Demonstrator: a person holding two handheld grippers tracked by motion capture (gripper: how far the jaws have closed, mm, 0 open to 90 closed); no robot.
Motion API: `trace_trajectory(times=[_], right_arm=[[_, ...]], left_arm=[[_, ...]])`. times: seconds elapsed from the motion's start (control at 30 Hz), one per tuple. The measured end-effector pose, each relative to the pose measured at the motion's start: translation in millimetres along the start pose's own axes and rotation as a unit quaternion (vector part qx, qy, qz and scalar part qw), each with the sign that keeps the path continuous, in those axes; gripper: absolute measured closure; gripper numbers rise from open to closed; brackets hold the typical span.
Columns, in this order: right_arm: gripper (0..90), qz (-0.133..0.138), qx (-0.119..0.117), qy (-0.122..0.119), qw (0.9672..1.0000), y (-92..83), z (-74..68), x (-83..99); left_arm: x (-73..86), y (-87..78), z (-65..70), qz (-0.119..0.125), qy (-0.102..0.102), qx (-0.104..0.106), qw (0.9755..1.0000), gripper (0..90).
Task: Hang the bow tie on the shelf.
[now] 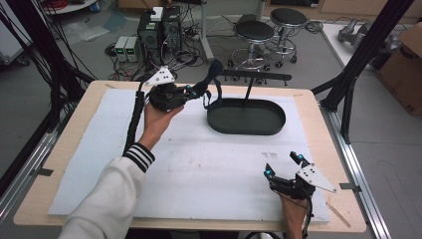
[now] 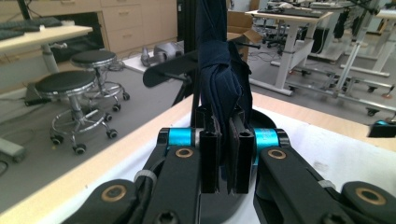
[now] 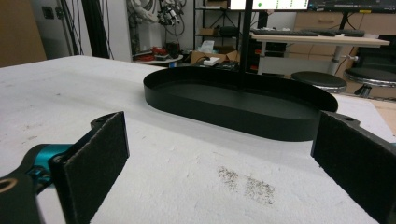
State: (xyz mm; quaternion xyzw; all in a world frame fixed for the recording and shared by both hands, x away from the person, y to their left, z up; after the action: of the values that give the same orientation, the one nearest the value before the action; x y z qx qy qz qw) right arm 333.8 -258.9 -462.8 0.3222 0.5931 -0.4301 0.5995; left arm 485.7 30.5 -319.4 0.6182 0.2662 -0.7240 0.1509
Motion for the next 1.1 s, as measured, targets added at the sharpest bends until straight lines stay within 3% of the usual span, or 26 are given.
trace_trajectory(times=[0.03,0.23,0.4,0.67,0.83,1.1], right_arm=[[3.1,0.0,0.0,0.001,1.0,0.0,-0.1,0.0],[3.1,0.0,0.0,0.002,1.0,0.0,-0.1,-0.1],[3.1,0.0,0.001,0.0,1.0,0.1,0.1,-0.1],[3.1,0.002,0.002,0.001,1.0,0.0,1.0,-0.3],[3.1,0.002,0.001,0.004,1.0,-0.2,0.9,-0.3],[3.1,0.003,0.0,0.006,1.0,-0.7,1.0,-0.2]], left_arm=[[-5.2,6.9,-2.5,0.006,-0.011,0.003,0.9999,85.1],[-12.0,26.3,-4.6,0.005,-0.013,0.002,0.9999,85.1],[-17.0,46.5,-10.8,0.002,-0.032,-0.008,0.9994,85.1],[-15.4,63.5,-22.1,-0.007,-0.038,-0.033,0.9987,85.1],[-11.8,74.5,-24.6,-0.011,-0.04,-0.038,0.9984,85.0],[-3.0,76.0,-32.7,-0.028,-0.043,-0.052,0.9973,84.9]])
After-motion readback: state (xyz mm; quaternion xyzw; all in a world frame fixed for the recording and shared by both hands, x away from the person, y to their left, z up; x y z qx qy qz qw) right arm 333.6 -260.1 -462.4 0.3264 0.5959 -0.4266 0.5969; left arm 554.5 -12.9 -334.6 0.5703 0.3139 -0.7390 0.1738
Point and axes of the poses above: each handheld gripper's, and its own axes: y roughly forward along the jaws, x roughly out of its underside, z roughly to its right, the point moved 9 cm from there along y, roughly forward along the jaws, and after that the axes turned 5 degrees about -y, right-handed, at the moved point
